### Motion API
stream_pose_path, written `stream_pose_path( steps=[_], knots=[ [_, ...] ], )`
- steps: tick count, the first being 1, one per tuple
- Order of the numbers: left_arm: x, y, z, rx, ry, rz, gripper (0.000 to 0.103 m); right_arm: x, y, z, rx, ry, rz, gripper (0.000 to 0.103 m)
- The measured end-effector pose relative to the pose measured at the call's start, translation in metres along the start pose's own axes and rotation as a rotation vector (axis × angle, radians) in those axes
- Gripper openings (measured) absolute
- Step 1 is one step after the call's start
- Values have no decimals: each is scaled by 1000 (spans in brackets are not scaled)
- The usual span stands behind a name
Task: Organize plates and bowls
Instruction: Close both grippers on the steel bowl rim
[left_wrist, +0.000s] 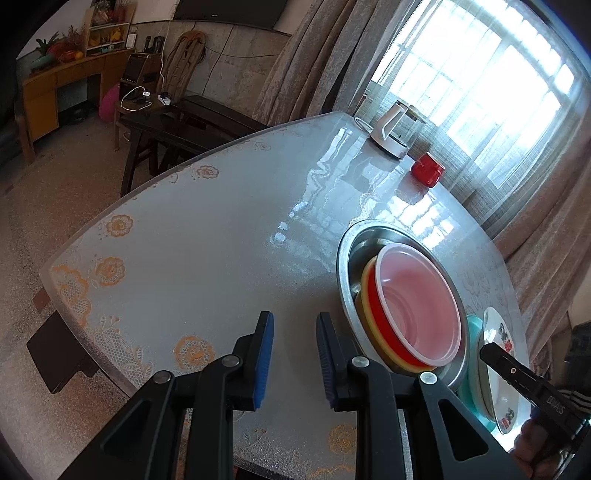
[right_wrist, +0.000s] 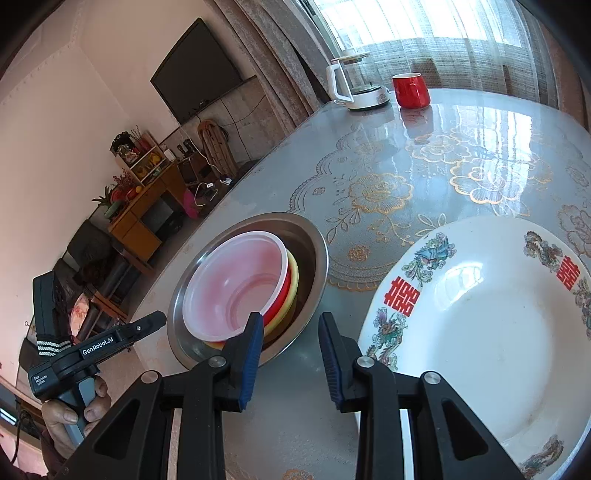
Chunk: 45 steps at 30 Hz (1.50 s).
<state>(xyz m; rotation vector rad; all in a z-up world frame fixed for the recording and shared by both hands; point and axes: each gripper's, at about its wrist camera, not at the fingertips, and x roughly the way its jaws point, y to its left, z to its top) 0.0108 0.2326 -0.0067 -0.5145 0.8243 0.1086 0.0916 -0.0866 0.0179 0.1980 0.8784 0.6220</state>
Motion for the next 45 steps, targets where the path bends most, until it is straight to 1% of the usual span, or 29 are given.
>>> stream_pose_path(
  steps=[2, 4, 7, 10, 12, 14, 16, 19, 23, 28, 30, 31, 36, 39, 41, 45],
  knots=[
    [-2, 0, 1, 14, -27, -32, 27, 2, 1, 1, -7, 7, -2, 31],
    [-4, -2, 2, 28, -45, -30, 34, 4, 0, 4, -11, 14, -10, 31],
    [-4, -1, 6, 32, -70, -29, 36, 6, 3, 9, -27, 19, -36, 31],
    [-1, 0, 10, 28, -49, -65, 36, 8, 6, 15, -64, 20, -93, 31],
    [2, -2, 12, 39, -26, -86, 34, 11, 9, 19, -92, 27, -120, 31],
    [5, -8, 14, 69, -19, -74, 34, 15, 10, 21, -116, 33, -152, 29],
    [6, -14, 14, 102, -19, -69, 34, 18, 10, 25, -120, 41, -160, 28],
    [7, -21, 16, 132, -17, -78, 33, 23, 9, 28, -134, 51, -177, 22],
    [15, -26, 18, 158, -2, -55, 27, 32, 11, 33, -179, 72, -204, 16],
    [26, -29, 21, 165, 21, -56, 19, 40, 17, 36, -215, 100, -207, 13],
    [28, -32, 19, 184, 18, -46, 18, 41, 19, 37, -227, 105, -221, 13],
    [30, -33, 19, 189, 21, -50, 15, 42, 19, 38, -222, 109, -218, 13],
    [35, -38, 20, 211, 18, -36, 15, 46, 8, 43, -159, 135, -166, 15],
    [37, -38, 21, 216, 18, -35, 16, 52, 13, 42, -186, 139, -188, 16],
    [38, -41, 21, 231, 10, -17, 16, 55, 14, 40, -199, 142, -200, 17],
    [39, -44, 18, 252, -3, 11, 17, 57, 13, 38, -188, 152, -189, 18]
  ],
)
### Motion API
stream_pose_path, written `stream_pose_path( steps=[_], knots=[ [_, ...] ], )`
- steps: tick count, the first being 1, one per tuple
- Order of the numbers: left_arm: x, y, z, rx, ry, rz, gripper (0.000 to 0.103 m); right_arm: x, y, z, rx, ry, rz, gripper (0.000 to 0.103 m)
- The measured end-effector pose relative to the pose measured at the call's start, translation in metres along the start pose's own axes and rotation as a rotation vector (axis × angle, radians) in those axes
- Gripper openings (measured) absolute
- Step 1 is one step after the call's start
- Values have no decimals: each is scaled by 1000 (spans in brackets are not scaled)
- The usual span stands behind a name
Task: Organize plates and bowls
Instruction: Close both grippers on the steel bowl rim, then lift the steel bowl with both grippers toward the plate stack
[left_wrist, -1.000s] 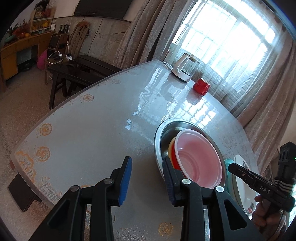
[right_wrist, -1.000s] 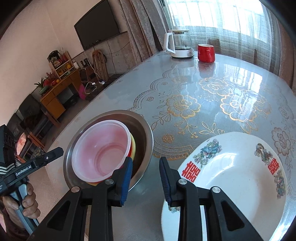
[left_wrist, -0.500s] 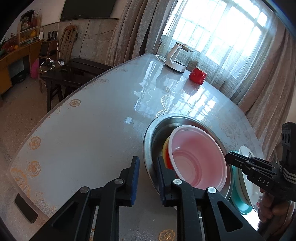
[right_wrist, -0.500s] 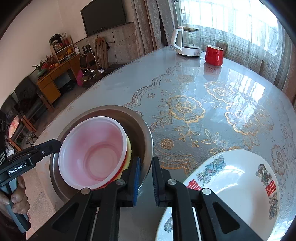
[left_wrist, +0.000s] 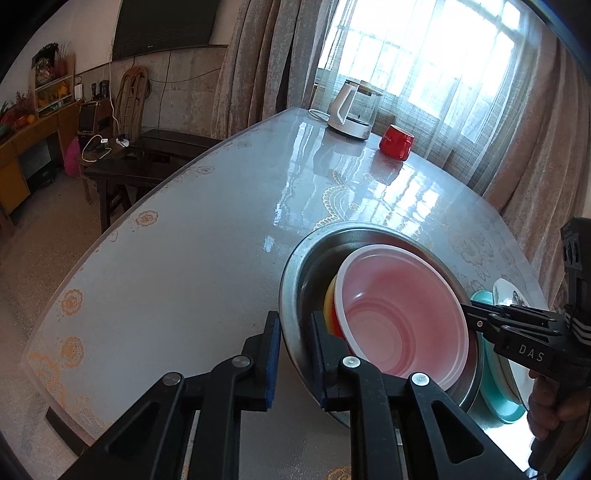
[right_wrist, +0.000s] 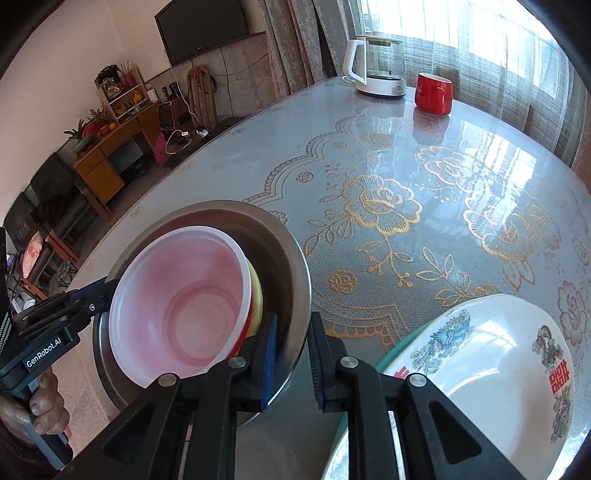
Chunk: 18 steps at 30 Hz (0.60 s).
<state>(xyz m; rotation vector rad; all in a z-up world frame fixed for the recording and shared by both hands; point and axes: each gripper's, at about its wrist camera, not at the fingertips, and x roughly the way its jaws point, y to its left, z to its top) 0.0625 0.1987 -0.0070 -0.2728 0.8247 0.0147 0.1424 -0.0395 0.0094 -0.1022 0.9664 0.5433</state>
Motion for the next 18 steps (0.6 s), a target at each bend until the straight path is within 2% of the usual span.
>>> stream_pose_path(
  steps=[18],
  knots=[
    [1, -1, -5, -24, 3, 13, 17, 6, 5, -4, 5, 3, 8, 19]
  ],
)
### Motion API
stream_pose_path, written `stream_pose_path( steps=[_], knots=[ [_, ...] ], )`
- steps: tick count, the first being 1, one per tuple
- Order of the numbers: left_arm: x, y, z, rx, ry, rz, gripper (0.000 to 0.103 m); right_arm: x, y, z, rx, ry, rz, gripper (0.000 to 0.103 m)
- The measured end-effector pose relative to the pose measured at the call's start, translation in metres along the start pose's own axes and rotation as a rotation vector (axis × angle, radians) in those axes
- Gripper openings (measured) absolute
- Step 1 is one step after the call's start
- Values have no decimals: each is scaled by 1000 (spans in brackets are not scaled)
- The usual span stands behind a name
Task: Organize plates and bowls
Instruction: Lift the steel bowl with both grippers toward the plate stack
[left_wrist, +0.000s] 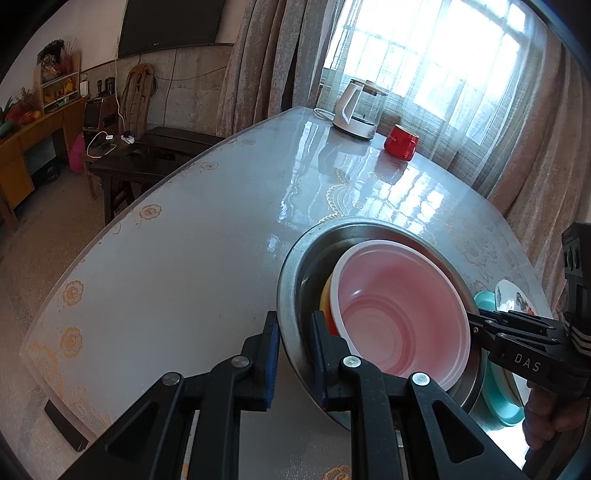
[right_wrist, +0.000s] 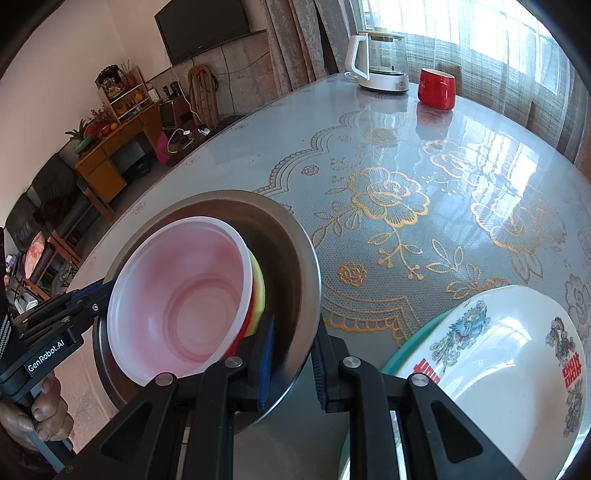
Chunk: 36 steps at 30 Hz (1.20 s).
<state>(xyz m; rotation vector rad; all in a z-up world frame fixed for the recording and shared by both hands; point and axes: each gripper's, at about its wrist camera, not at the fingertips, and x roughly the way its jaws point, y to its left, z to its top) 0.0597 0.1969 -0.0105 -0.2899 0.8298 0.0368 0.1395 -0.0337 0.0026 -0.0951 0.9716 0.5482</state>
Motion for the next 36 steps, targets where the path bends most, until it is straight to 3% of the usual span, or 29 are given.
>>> stream_pose_path(
  steps=[21, 36],
  knots=[
    [-11, 12, -10, -82, 18, -19, 15, -8, 3, -2, 13, -10, 37, 20],
    [-13, 10, -15, -73, -3, -8, 14, -3, 9, -6, 3, 4, 12, 20]
  ],
)
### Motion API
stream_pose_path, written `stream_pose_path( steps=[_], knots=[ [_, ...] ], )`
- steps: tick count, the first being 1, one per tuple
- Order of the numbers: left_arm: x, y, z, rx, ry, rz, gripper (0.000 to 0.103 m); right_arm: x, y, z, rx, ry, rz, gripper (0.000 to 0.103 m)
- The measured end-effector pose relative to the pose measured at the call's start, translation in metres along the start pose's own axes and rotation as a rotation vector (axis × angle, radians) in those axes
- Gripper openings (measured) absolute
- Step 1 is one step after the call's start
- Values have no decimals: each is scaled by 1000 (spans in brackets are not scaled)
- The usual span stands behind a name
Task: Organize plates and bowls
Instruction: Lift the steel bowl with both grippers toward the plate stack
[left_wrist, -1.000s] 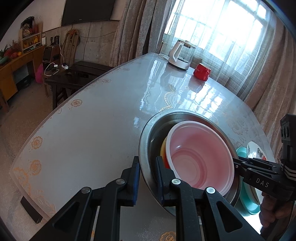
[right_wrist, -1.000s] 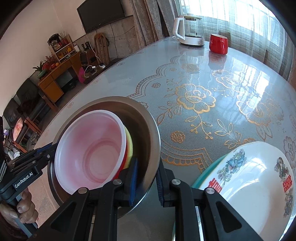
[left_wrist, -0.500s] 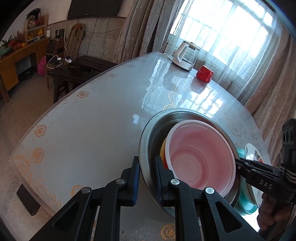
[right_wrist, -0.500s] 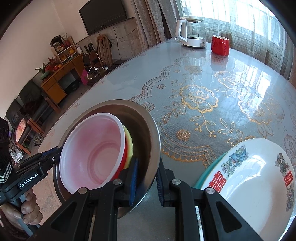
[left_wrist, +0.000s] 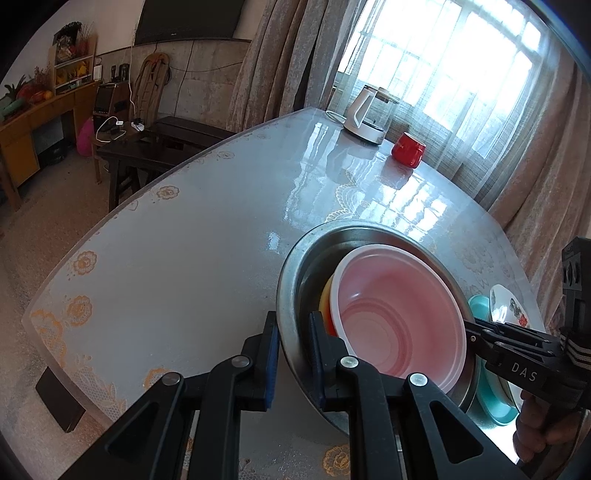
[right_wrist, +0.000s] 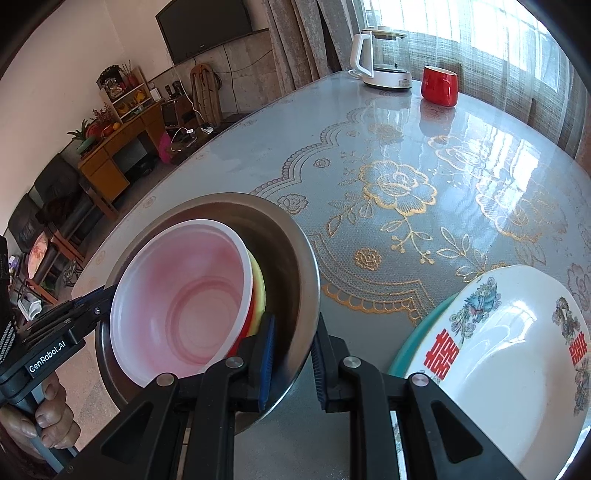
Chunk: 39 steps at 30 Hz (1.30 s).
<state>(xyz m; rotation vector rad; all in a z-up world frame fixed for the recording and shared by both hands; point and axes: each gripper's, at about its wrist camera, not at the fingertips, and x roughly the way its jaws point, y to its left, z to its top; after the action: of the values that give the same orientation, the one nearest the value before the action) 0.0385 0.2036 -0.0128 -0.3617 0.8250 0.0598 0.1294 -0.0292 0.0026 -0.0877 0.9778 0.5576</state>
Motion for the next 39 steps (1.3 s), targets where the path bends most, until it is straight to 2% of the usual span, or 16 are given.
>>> stream_pose_path(
  steps=[11, 16, 28, 39],
  knots=[
    [-3, 2, -2, -10, 7, 0, 14, -12, 1, -6, 28, -32, 60, 19],
    [-1, -1, -2, -11, 11, -14, 14, -19, -1, -5, 31, -63, 41, 19],
    [-19, -17, 5, 22, -42, -27, 14, -41, -12, -8, 71, -114, 86, 19],
    [-29, -37, 7, 63, -64, -59, 13, -69, -18, -19, 87, -176, 70, 18]
  ],
)
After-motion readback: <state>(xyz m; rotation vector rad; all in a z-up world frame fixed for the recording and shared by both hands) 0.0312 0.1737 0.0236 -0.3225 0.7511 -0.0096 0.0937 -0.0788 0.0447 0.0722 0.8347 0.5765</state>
